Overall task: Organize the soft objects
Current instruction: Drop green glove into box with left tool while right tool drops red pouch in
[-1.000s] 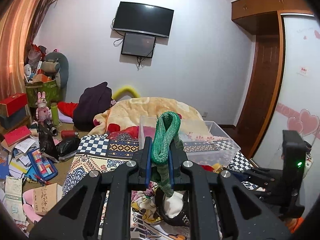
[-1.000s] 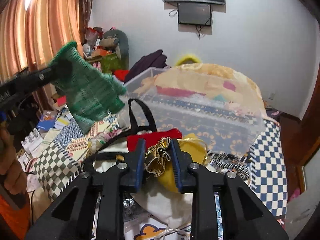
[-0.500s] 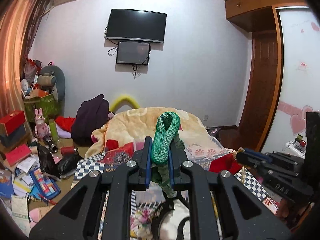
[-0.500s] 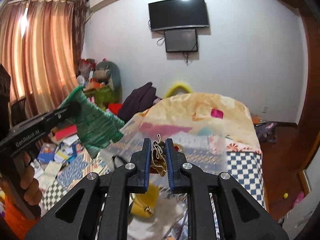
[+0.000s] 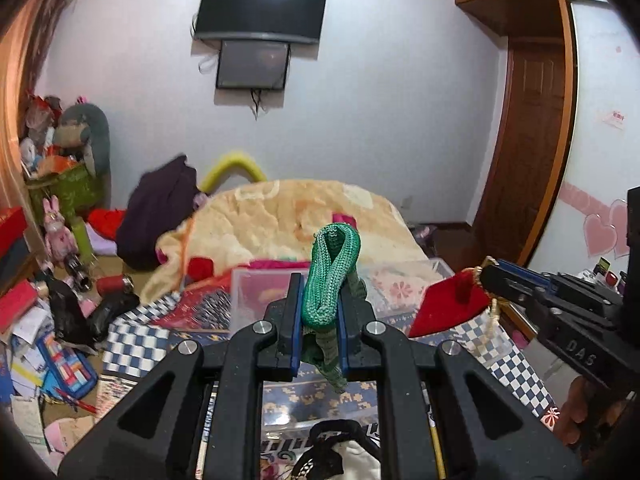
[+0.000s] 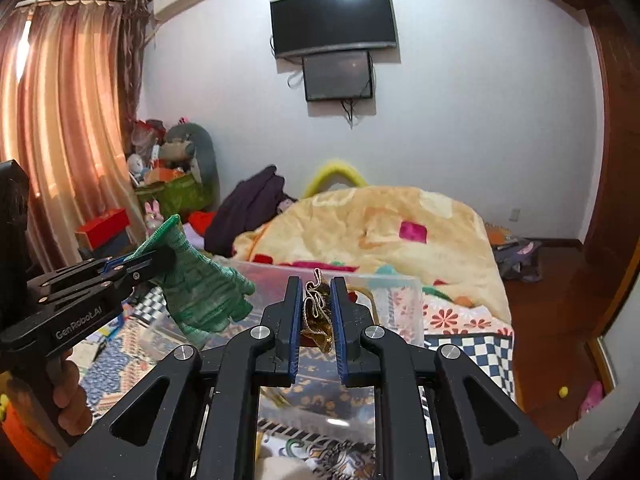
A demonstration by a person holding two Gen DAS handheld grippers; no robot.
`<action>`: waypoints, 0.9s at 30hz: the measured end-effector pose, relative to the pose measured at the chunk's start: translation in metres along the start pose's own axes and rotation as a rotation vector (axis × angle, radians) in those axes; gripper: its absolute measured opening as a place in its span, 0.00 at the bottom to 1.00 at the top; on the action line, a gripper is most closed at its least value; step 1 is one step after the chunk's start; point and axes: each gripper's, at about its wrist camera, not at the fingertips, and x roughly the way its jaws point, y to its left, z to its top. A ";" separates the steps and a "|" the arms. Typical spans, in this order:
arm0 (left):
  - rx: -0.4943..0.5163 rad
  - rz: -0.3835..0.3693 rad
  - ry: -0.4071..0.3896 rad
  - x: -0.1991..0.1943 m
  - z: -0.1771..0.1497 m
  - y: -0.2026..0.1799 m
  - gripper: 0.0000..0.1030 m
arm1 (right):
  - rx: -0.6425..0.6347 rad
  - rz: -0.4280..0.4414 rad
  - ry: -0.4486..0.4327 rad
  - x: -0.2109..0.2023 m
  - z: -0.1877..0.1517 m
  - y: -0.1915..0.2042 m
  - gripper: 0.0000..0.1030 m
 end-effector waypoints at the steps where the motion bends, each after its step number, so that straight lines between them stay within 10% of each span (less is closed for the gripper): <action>1: -0.011 -0.013 0.023 0.007 -0.001 0.002 0.13 | -0.001 -0.001 0.016 0.006 -0.002 -0.001 0.12; 16: -0.027 0.006 0.222 0.059 -0.016 0.006 0.14 | -0.042 -0.044 0.231 0.053 -0.026 -0.006 0.17; 27: 0.003 0.054 0.182 0.037 -0.015 0.005 0.71 | -0.043 -0.068 0.214 0.032 -0.018 -0.013 0.53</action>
